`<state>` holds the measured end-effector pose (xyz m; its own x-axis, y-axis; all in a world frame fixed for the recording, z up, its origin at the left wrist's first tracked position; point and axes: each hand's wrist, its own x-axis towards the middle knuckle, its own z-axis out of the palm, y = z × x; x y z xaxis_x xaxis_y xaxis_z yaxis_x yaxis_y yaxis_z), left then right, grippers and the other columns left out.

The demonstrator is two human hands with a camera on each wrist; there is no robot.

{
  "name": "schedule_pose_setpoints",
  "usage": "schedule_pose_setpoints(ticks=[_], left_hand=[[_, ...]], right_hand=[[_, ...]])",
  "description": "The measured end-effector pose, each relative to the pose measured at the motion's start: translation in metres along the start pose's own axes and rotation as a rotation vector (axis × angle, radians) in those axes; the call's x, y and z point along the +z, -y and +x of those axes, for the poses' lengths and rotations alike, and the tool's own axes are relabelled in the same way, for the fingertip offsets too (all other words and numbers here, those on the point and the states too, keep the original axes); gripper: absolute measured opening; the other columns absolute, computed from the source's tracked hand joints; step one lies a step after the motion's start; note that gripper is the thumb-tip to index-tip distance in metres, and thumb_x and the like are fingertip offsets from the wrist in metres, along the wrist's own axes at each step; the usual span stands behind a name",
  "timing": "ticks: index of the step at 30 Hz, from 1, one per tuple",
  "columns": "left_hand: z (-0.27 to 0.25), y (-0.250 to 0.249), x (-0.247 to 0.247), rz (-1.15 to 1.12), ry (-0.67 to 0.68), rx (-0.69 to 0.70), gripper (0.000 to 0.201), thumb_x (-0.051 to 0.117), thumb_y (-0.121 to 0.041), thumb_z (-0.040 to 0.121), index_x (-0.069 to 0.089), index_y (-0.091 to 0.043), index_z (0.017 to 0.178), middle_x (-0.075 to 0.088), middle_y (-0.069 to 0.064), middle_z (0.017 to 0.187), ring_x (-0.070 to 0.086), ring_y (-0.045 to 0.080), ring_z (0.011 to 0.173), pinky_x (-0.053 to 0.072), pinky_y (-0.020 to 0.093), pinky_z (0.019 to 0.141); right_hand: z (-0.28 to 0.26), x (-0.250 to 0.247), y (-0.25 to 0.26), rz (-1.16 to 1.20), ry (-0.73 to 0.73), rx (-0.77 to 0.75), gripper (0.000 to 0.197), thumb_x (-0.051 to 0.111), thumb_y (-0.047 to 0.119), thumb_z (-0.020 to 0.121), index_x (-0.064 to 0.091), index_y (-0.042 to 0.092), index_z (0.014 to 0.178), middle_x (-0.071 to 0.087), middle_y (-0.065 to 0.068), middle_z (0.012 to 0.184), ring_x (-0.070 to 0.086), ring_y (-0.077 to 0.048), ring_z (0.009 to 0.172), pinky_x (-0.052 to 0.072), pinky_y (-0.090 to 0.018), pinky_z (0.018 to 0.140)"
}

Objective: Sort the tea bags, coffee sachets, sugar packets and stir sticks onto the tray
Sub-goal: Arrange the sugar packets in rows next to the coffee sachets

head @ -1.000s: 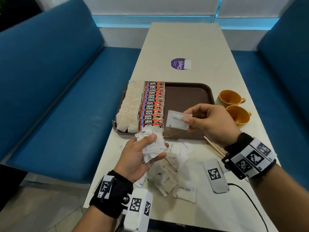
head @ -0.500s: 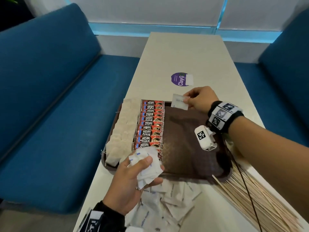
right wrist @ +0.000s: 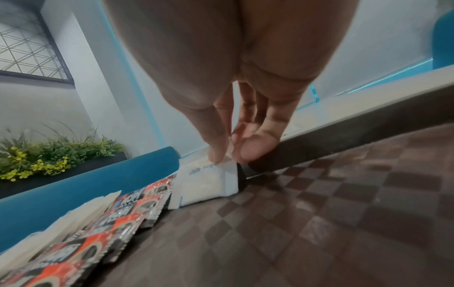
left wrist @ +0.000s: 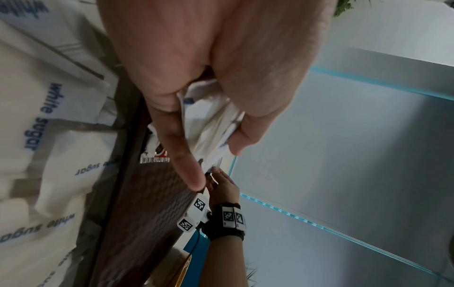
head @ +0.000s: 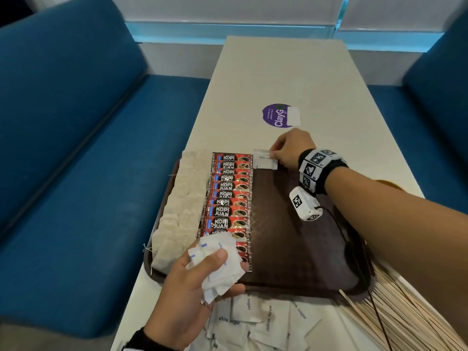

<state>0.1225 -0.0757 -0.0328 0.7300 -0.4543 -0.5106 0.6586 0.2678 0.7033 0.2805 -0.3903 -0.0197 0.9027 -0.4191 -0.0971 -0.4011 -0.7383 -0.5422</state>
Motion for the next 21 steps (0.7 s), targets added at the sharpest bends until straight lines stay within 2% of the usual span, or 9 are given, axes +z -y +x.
schedule_pose_setpoints(ticks=[2,4,8,11,12,14,17,19,21], left_hand=[[0.001,0.001,0.001,0.002,-0.010,-0.004,0.080,0.091,-0.026,0.057,0.063,-0.012,0.131,0.070,0.023,0.120,0.070,0.044,0.107,0.060,0.045,0.067],[0.002,0.001,0.002,0.004,-0.016,-0.008,0.085,0.092,-0.028,0.053,0.062,-0.013,0.132,0.070,0.023,0.122,0.070,0.044,0.108,0.060,0.046,0.068],[-0.002,0.000,0.005,-0.016,-0.002,0.009,0.081,0.090,-0.031,0.056,0.064,-0.012,0.131,0.070,0.023,0.122,0.071,0.042,0.108,0.060,0.044,0.066],[-0.007,-0.002,0.009,-0.065,0.016,0.027,0.059,0.089,-0.026,0.079,0.064,-0.010,0.130,0.071,0.023,0.121,0.073,0.038,0.102,0.060,0.041,0.064],[-0.009,-0.003,0.010,-0.084,0.012,0.032,0.050,0.083,-0.021,0.085,0.065,-0.008,0.130,0.071,0.023,0.120,0.074,0.035,0.098,0.060,0.040,0.062],[-0.013,-0.004,0.012,-0.108,0.009,0.036,0.044,0.070,-0.017,0.087,0.065,-0.007,0.129,0.070,0.024,0.120,0.073,0.034,0.095,0.059,0.039,0.060],[-0.021,-0.007,0.016,-0.120,0.027,0.057,0.038,0.068,-0.016,0.087,0.069,-0.007,0.124,0.070,0.026,0.117,0.070,0.038,0.097,0.059,0.037,0.058],[-0.027,-0.009,0.019,-0.113,0.039,0.082,0.031,0.069,-0.016,0.084,0.073,-0.009,0.114,0.072,0.021,0.107,0.072,0.033,0.089,0.058,0.036,0.056],[-0.033,-0.011,0.022,-0.093,0.053,0.103,0.032,0.069,-0.018,0.083,0.072,-0.010,0.115,0.072,0.017,0.102,0.072,0.027,0.082,0.057,0.034,0.054]], right_hand=[[0.001,-0.001,0.000,-0.017,0.006,-0.005,0.005,0.081,0.016,0.086,0.080,0.013,0.089,0.071,0.001,0.082,0.061,-0.010,0.070,0.050,-0.025,0.070],[0.002,-0.001,-0.001,-0.027,0.018,-0.002,0.008,0.083,0.017,0.084,0.079,0.014,0.090,0.073,-0.001,0.090,0.063,-0.012,0.074,0.049,-0.025,0.071],[0.002,-0.004,-0.002,-0.006,0.007,0.008,0.024,0.088,0.026,0.079,0.075,0.018,0.098,0.070,-0.005,0.106,0.066,-0.020,0.090,0.055,-0.031,0.082],[-0.012,-0.016,0.004,0.043,-0.046,0.006,0.028,0.083,0.032,0.084,0.073,0.018,0.106,0.069,-0.004,0.105,0.065,-0.019,0.093,0.053,-0.030,0.086],[-0.021,-0.021,0.008,0.074,-0.062,0.001,0.026,0.080,0.032,0.086,0.072,0.017,0.107,0.070,-0.003,0.103,0.066,-0.019,0.091,0.054,-0.030,0.085],[-0.048,-0.031,0.021,0.176,-0.053,-0.030,0.018,0.077,0.029,0.089,0.073,0.018,0.103,0.072,-0.001,0.097,0.069,-0.019,0.082,0.057,-0.033,0.082],[-0.105,-0.042,0.040,0.250,0.093,-0.179,0.008,0.077,0.028,0.089,0.075,0.021,0.094,0.075,0.001,0.086,0.070,-0.014,0.071,0.057,-0.034,0.076],[-0.146,-0.045,0.050,0.333,0.242,-0.284,0.008,0.080,0.027,0.087,0.076,0.022,0.092,0.076,-0.002,0.086,0.069,-0.014,0.071,0.056,-0.034,0.075],[-0.185,-0.042,0.054,0.430,0.381,-0.335,0.018,0.083,0.033,0.083,0.075,0.021,0.095,0.076,-0.005,0.086,0.069,-0.020,0.070,0.057,-0.035,0.069]])
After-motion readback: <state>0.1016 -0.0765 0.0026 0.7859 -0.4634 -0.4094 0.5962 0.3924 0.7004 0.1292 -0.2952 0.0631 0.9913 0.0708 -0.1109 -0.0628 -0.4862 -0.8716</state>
